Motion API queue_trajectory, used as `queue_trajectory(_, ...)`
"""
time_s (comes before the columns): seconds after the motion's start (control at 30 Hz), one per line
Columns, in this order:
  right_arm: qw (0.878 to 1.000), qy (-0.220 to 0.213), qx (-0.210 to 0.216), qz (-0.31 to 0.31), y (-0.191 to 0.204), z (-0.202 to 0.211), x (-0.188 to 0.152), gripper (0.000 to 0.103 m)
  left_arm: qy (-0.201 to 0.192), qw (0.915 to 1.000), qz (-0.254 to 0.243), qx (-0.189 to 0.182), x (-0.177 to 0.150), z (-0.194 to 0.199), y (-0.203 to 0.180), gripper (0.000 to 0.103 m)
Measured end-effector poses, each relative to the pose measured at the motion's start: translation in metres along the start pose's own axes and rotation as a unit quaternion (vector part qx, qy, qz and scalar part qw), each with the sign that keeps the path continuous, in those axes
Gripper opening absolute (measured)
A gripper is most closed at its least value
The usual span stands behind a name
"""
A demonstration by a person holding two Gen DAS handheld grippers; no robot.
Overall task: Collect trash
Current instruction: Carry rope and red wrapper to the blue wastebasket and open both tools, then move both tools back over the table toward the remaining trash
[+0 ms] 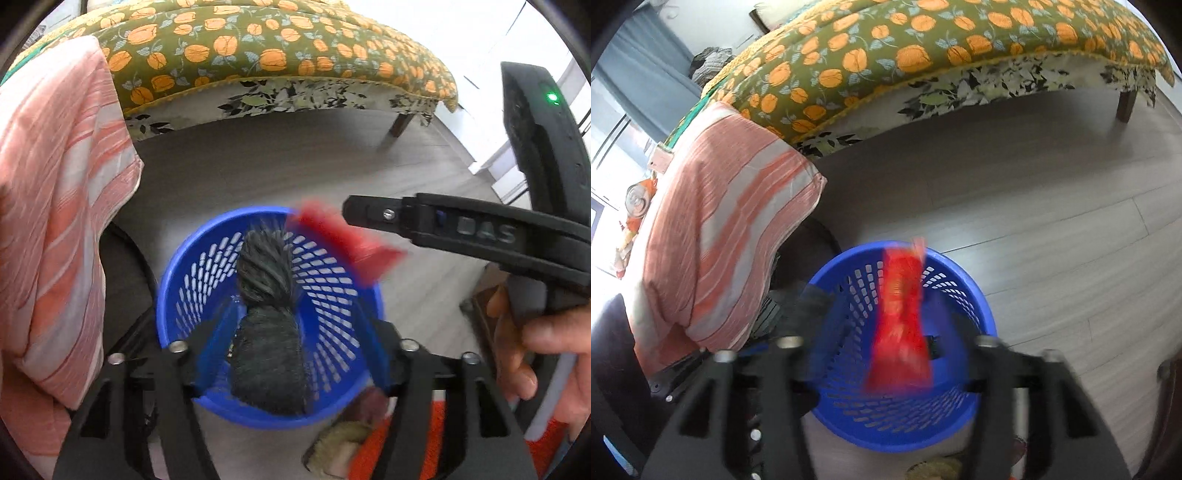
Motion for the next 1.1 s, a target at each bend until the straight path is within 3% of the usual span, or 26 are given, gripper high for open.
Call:
queue_trajectory(0.1, 1.000, -0.007, -0.011, -0.012, -0.008, 0.005, 0.002, 0.059, -0.005, 1.0000, 0.001, 0.001, 0.004, 0.003, -0.001, 0.072)
queue_trajectory(0.27, 0.998, -0.043, -0.045, -0.030, -0.010, 0.032, 0.011, 0.089, -0.032, 0.9992, -0.014, -0.021, -0.004, 0.039, -0.016, 0.083)
queue_trajectory(0.43, 0.992, -0.071, -0.101, 0.000, 0.009, 0.051, 0.017, 0.091, -0.067, 0.9962, -0.046, -0.030, -0.017, 0.095, -0.022, 0.089)
queue_trajectory(0.57, 0.984, -0.113, -0.127, 0.045, 0.039, 0.069, 0.022, 0.091, -0.097, 0.9940, -0.041, -0.029, -0.024, 0.142, -0.003, 0.091)
queue_trajectory(0.77, 0.969, -0.157, -0.149, 0.121, 0.101, 0.086, 0.010, 0.091, -0.134, 0.9910, 0.004, 0.005, -0.034, 0.197, 0.073, 0.092)
queue_trajectory(0.9, 0.964, -0.164, -0.137, 0.158, 0.149, 0.085, -0.004, 0.091, -0.152, 0.9858, 0.056, 0.045, -0.040, 0.226, 0.146, 0.092)
queue_trajectory(1.1, 0.952, -0.159, -0.088, 0.246, 0.265, 0.077, -0.012, 0.091, -0.172, 0.9711, 0.127, 0.106, -0.053, 0.267, 0.254, 0.092)
Point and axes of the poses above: each gripper's, at about its wrist camera, not at the fingertips, and z roughly against the way its jaws point, y to its left, x to its top, the point moved 6 cm from there along -z, roughly the way its jaws point, and after that the axes turned 12 degrees about z, right-handed, at the moved point
